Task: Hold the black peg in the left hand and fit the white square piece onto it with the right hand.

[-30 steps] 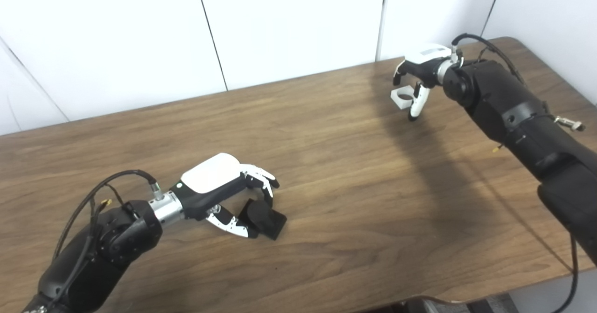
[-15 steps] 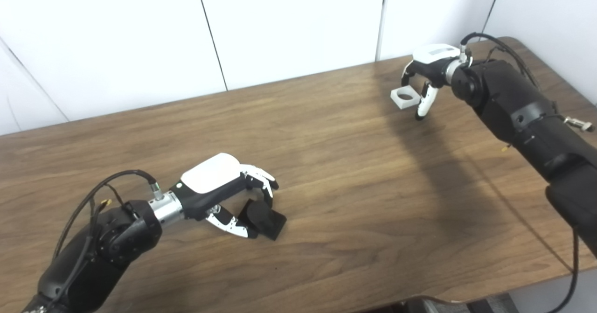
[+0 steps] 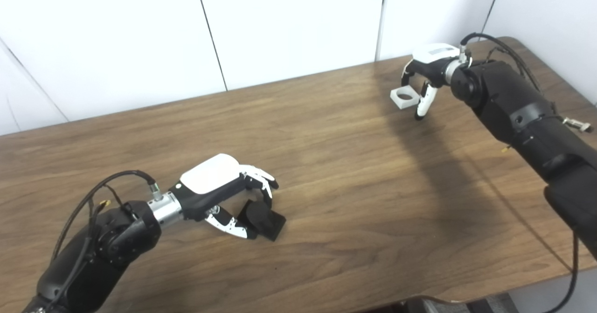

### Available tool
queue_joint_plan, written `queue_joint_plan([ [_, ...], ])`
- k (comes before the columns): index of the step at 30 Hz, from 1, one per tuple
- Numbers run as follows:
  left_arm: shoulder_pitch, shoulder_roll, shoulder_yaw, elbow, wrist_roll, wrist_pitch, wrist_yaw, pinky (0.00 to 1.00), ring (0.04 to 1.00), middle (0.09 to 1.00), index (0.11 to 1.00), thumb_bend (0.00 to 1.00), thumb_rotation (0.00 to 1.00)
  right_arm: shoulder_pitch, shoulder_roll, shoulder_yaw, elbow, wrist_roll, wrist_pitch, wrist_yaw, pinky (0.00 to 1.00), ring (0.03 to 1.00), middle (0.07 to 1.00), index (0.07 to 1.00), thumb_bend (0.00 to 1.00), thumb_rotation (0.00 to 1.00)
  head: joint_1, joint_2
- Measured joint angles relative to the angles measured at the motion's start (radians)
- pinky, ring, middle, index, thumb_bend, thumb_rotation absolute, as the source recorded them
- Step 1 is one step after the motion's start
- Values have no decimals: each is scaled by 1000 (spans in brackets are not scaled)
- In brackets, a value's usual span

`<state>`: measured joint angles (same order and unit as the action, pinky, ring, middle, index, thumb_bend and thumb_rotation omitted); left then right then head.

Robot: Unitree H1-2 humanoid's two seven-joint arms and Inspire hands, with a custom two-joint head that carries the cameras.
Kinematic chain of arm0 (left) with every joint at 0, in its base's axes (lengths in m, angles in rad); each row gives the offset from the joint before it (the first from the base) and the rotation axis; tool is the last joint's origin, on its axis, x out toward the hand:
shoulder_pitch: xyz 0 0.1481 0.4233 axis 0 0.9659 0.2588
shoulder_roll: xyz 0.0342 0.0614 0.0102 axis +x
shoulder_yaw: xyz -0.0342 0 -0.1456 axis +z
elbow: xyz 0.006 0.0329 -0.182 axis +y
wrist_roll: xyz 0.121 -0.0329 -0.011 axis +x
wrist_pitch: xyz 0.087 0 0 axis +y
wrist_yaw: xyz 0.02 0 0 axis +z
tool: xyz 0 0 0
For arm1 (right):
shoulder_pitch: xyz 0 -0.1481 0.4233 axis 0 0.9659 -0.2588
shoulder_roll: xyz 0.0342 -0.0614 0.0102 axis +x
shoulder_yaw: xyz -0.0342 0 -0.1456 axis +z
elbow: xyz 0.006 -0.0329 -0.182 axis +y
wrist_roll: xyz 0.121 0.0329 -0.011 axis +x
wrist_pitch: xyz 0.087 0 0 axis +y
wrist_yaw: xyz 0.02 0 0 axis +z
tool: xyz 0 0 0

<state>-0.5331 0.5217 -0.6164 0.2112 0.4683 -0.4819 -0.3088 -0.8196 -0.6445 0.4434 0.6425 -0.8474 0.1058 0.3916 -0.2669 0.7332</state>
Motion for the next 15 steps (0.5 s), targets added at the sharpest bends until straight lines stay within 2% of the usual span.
queue_joint_plan([
  [6, 1, 0, 0, 0, 0, 0, 0, 589, 760, 773, 491, 522, 72, -19, 16, 3, 42, -1, -3, -22, 739, 824, 821, 718, 757, 178, 8, -2],
  [10, 1, 0, 1, 0, 0, 0, 0, 593, 753, 774, 492, 522, 72, -26, 27, 5, 59, -3, -4, -38, 772, 842, 826, 711, 750, 183, 9, 3],
  [14, 6, 0, 6, -1, 0, 0, 0, 597, 759, 773, 492, 522, 70, -26, 30, 6, 68, -4, -6, -62, 744, 826, 807, 646, 736, 162, 8, 3],
  [15, 7, 0, 7, -1, 0, 0, 0, 597, 757, 772, 492, 522, 71, -26, 31, 8, 70, -3, -6, -71, 741, 825, 804, 589, 657, 155, 8, 3],
])
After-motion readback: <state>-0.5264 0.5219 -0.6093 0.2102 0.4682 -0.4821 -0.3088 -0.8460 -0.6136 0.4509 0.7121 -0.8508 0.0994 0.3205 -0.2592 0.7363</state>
